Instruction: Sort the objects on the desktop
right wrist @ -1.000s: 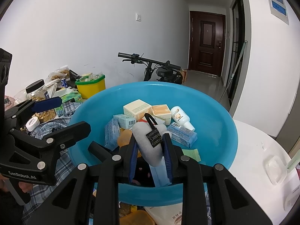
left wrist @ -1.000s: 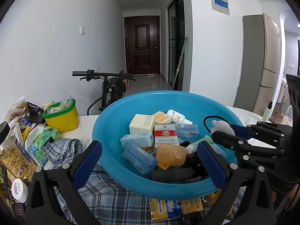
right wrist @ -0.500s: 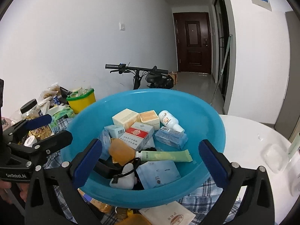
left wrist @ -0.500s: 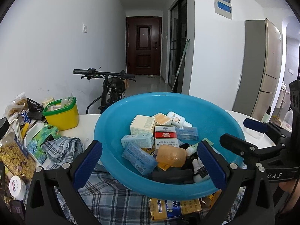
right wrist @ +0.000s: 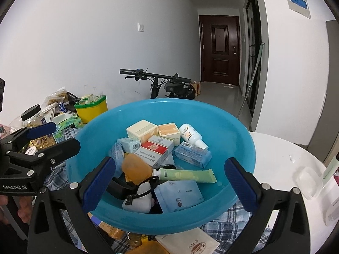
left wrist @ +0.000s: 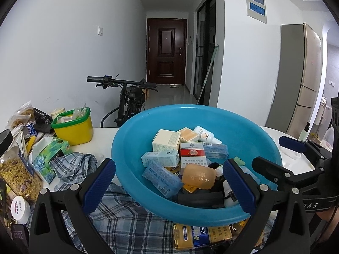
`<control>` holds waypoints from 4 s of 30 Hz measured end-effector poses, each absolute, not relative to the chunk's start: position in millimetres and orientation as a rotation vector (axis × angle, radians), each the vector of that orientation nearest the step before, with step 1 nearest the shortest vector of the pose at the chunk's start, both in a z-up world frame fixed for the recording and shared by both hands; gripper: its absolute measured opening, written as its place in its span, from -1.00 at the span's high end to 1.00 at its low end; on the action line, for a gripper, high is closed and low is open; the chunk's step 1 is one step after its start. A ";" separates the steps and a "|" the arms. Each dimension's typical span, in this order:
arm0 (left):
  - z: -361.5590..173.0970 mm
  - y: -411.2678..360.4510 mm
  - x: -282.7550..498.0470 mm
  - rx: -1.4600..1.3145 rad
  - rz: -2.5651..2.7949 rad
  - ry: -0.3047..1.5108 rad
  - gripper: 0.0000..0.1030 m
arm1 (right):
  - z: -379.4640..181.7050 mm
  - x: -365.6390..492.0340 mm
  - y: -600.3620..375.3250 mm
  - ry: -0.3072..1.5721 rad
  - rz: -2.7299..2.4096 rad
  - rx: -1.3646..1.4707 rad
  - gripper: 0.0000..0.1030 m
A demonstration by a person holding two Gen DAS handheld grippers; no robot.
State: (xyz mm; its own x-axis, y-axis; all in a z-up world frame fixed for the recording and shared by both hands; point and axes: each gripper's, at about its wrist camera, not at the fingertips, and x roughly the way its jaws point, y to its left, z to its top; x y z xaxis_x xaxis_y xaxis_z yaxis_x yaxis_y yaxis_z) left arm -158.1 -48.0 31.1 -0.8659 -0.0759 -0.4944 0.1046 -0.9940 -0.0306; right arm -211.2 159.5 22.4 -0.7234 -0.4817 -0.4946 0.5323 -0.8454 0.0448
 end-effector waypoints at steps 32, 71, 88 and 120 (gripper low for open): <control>29.4 -50.3 -157.3 0.785 -2.945 0.092 -1.00 | -52.1 -189.9 205.9 0.426 -2.314 0.920 -0.85; 24.9 -43.2 -160.0 0.818 -2.945 0.053 -1.00 | -67.6 -198.2 202.8 0.318 -2.255 0.992 0.21; 24.9 -43.2 -159.8 0.821 -2.946 0.047 -1.00 | -80.1 -188.7 184.9 0.521 -2.219 0.993 -0.40; 6.2 -13.6 -85.2 0.890 -2.942 0.027 -1.00 | -77.1 -195.7 192.9 0.464 -2.263 1.004 -0.03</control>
